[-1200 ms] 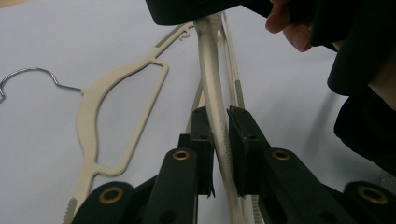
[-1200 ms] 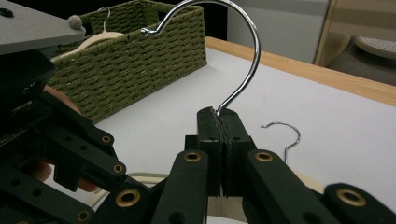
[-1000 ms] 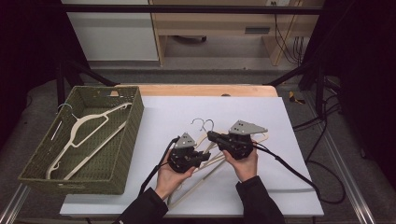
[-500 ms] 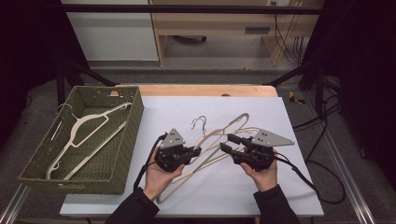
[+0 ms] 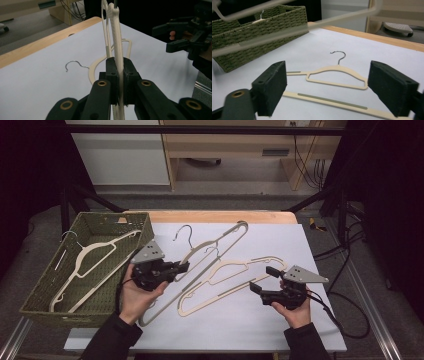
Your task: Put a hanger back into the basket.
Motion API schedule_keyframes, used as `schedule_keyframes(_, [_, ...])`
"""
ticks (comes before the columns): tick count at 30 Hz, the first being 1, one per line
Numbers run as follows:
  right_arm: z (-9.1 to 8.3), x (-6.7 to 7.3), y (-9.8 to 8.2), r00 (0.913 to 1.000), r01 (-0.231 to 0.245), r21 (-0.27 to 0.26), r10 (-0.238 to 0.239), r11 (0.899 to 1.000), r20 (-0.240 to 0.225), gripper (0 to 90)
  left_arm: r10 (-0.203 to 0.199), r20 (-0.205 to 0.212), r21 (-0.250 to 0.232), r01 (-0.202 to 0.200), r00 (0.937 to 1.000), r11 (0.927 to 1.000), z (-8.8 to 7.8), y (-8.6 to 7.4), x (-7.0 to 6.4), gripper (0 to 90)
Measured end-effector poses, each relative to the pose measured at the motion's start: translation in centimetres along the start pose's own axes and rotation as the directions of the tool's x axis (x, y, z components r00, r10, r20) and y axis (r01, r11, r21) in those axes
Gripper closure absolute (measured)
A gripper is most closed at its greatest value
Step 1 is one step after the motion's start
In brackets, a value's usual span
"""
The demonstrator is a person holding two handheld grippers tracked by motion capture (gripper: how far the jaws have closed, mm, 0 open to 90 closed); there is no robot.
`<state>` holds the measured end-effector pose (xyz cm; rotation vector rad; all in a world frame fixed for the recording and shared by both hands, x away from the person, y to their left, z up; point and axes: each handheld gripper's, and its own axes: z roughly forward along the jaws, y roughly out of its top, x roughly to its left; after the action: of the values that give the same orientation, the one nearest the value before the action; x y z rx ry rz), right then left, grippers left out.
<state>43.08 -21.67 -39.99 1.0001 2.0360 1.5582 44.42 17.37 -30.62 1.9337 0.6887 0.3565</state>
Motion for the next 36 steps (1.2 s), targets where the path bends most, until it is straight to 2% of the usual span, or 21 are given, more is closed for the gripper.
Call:
schedule_keyframes(5, [-0.1, 0.1, -0.1, 0.9998, 0.004, 0.015, -0.004, 1.000, 0.017, 8.9, 0.011, -0.020, -0.008, -0.011, 0.9997, 0.9999, -2.9, 1.3, 1.8, 85.4])
schedule_keyframes(8, [-0.3, -0.1, -0.2, 0.9995, 0.015, 0.025, -0.016, 1.000, 0.026, 7.8, 0.018, -0.036, -0.005, -0.018, 0.9992, 0.9998, -4.4, 1.8, 2.9, 85.4])
schedule_keyframes(13, [-0.7, -0.2, -0.2, 0.9991, -0.001, 0.018, 0.000, 1.000, 0.043, 7.3, 0.034, -0.062, -0.002, -0.035, 0.9975, 0.9994, -6.4, 2.1, 4.9, 85.4])
schedule_keyframes(19, [-1.0, -0.4, -0.3, 0.9984, 0.001, 0.015, -0.002, 1.000, 0.057, 6.7, 0.026, -0.051, -0.008, -0.026, 0.9983, 0.9996, -8.1, 1.7, 7.5, 85.3])
schedule_keyframes(24, [-1.1, -0.5, -0.3, 0.9981, 0.002, 0.015, -0.003, 1.000, 0.062, 6.2, 0.021, -0.097, 0.017, -0.019, 0.9951, 0.9997, -9.1, 1.3, 9.3, 85.3])
schedule_keyframes(26, [-1.1, -0.5, -0.3, 0.9979, 0.001, 0.014, -0.002, 1.000, 0.064, 6.0, 0.031, -0.114, 0.026, -0.028, 0.9930, 0.9993, -9.5, 1.0, 10.0, 85.4])
schedule_keyframes(36, [-1.1, -0.5, -0.3, 0.9979, 0.005, 0.018, -0.007, 1.000, 0.065, 5.3, 0.009, -0.177, 0.037, -0.003, 0.9841, 0.9993, -12.1, -0.3, 14.0, 85.4])
